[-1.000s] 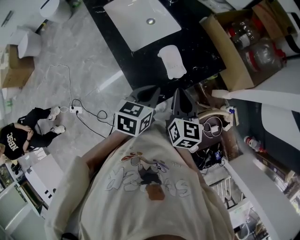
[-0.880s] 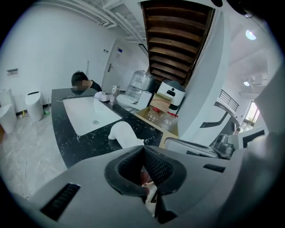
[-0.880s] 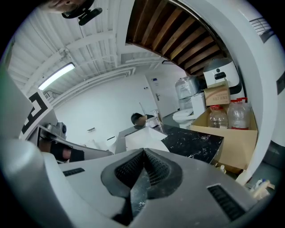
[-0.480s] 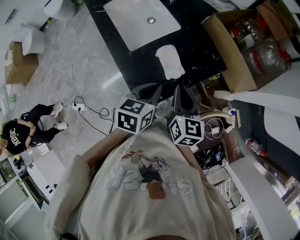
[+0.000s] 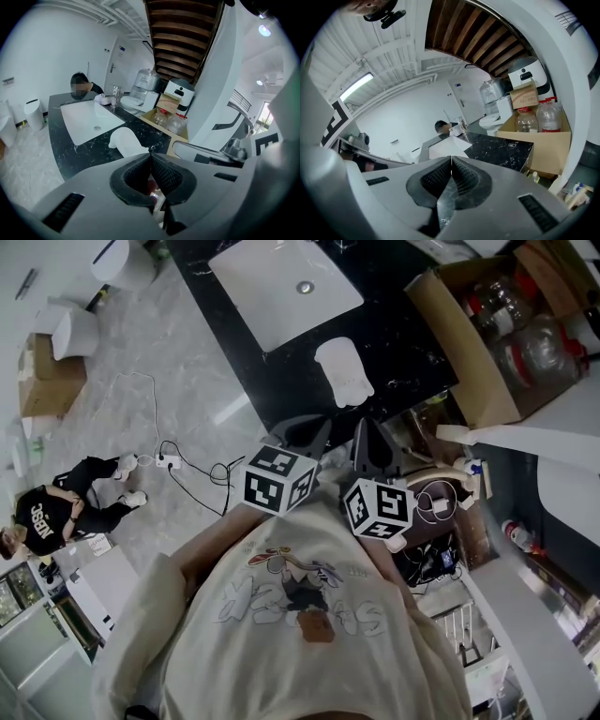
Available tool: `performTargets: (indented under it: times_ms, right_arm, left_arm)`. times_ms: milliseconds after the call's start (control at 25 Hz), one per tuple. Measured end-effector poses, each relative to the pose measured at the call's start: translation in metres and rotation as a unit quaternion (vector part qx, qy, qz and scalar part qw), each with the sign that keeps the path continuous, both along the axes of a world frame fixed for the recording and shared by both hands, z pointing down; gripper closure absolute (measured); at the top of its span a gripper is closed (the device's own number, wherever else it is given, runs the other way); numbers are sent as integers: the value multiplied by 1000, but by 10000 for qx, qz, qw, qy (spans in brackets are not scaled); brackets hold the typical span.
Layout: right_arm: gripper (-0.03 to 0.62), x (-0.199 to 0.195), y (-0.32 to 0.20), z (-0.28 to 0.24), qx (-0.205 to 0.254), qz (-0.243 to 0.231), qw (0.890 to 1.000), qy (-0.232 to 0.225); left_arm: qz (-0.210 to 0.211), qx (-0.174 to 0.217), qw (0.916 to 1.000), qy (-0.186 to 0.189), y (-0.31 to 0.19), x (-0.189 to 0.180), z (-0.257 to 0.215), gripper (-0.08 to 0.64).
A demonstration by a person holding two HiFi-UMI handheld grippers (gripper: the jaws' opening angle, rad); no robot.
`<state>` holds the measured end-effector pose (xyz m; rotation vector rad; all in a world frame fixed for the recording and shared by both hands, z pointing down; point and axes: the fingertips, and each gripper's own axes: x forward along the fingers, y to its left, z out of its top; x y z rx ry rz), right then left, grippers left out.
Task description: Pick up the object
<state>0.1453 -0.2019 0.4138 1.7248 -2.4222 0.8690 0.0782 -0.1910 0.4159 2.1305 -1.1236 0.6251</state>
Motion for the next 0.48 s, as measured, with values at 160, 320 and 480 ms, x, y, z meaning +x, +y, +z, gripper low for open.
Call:
performTargets:
  times_ms: [160,320,480]
  right_arm:
    - [574,-5,-7,2,-55,4,10000,10]
    - [574,-11,-12,7,-149,-22,9999,56]
    - [574,-22,-19,11,-222,-87,9997,67]
  left_arm:
    - [-189,-21,9997,142,-11,-9,-1,545]
    - [-181,-110,9994,286,-15,-11,3,523]
    - [-241,-306,9982,463,-20,-18,8,492]
